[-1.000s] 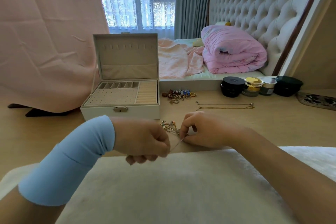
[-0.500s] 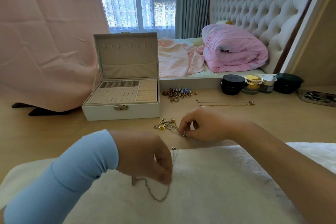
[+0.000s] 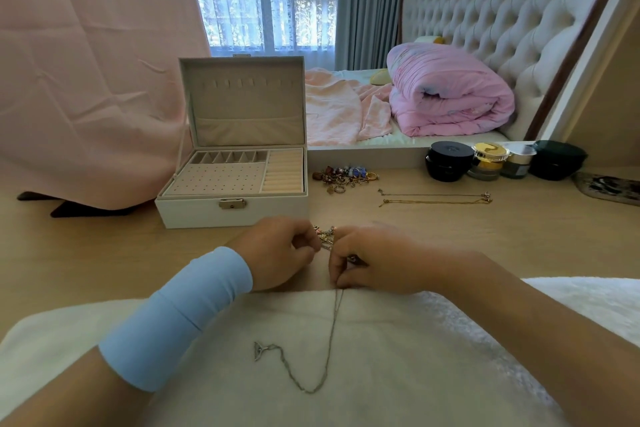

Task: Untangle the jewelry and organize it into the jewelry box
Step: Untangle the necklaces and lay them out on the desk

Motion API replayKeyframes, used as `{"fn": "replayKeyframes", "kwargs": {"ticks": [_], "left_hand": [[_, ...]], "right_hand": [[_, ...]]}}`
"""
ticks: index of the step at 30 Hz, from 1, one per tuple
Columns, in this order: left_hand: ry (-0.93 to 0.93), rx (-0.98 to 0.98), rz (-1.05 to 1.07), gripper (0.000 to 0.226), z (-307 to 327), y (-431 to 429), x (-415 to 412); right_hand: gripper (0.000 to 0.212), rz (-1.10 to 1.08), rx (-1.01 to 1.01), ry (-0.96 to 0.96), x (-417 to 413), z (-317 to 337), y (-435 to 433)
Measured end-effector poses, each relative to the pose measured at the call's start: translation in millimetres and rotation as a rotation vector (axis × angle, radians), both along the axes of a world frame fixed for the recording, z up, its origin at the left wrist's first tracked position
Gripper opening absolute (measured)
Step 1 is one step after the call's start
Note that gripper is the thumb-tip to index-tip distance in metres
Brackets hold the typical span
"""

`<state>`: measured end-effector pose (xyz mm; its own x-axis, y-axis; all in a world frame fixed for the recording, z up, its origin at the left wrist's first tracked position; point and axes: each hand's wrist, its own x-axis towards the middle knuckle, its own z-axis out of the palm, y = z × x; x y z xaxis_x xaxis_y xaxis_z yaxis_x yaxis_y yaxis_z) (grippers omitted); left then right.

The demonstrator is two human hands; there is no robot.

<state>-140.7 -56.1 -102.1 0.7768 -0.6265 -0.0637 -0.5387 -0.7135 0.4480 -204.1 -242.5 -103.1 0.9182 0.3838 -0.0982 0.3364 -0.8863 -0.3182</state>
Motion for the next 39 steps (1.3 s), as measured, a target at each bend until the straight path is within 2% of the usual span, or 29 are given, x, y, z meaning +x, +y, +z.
{"fn": "replayKeyframes", "kwargs": {"ticks": [3,5,7,11,17,18,20,23,27,30,33,36,39], "left_hand": [[0.231,-0.269,0.031,0.020,-0.5,-0.8,-0.5],[0.453,-0.434,0.031,0.021,5.6,-2.9,-4.5],[0.575,-0.539,0.009,0.019,15.7,-5.0,-8.4],[0.515,-0.676,-0.015,0.017,34.8,-8.2,-13.6],[0.353,-0.716,-0.020,0.007,59.2,-22.6,-8.0],[0.341,-0.741,-0.020,0.007,64.0,-25.8,-6.9],[0.336,-0.818,-0.013,0.008,72.4,-32.2,-4.9],[0.349,-0.969,0.004,0.006,82.9,-45.6,-2.6],[0.357,-1.151,0.045,0.007,93.9,-61.6,4.2],[0.459,-1.316,0.059,0.007,100.0,-71.3,9.4],[0.529,-1.415,0.124,0.010,93.7,-77.8,21.8],[0.557,-1.431,0.202,0.018,74.3,-80.8,36.8],[0.527,-1.324,0.233,0.015,55.0,-84.3,46.9]], "right_hand": [[0.006,-0.081,0.124,-0.062,-0.1,5.6,-6.7],[0.006,-0.127,0.315,-0.144,0.5,13.7,-13.8],[0.009,-0.144,0.538,-0.196,0.9,22.9,-19.8],[0.024,-0.197,0.785,-0.174,1.1,36.5,-25.4],[0.032,-0.305,1.112,-0.175,2.8,40.3,-23.3],[0.038,-0.322,1.176,-0.146,4.2,39.7,-25.2],[0.049,-0.261,1.260,0.040,6.2,37.2,-29.3],[0.049,-0.069,1.228,0.286,3.9,28.7,-30.7],[0.031,-0.022,1.231,0.369,1.7,24.9,-37.5],[0.019,-0.084,1.156,0.361,2.6,28.3,-56.0],[0.020,-0.199,1.061,0.322,3.2,29.1,-84.1],[0.022,-0.344,0.978,0.306,4.5,22.7,-113.8],[0.024,-0.478,0.961,0.318,5.0,15.7,-138.1]]}}
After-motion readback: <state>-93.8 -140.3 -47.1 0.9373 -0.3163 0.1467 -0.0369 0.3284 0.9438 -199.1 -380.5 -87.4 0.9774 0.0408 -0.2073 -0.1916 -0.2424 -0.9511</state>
